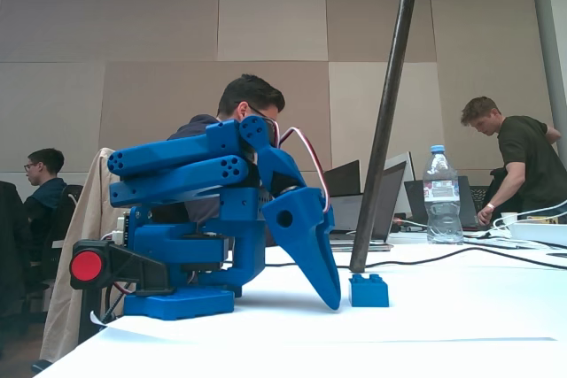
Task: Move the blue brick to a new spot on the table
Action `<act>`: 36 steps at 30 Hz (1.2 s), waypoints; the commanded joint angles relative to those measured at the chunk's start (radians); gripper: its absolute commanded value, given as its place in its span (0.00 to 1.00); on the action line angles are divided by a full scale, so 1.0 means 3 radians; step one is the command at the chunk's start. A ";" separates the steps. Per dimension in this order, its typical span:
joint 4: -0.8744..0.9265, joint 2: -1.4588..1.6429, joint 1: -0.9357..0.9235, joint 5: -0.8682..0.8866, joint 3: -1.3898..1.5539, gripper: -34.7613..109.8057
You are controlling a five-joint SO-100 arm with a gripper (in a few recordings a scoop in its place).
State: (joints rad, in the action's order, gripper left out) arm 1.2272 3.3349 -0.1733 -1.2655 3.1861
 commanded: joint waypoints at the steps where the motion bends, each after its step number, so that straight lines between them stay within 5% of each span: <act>1: -0.0051 0.0010 -0.0031 -0.0026 0.0112 0.24; 36: -0.0051 0.0010 -0.0087 -0.0061 0.0072 0.24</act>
State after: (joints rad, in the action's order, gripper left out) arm 1.2272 3.3349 -0.2025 -1.2686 3.1861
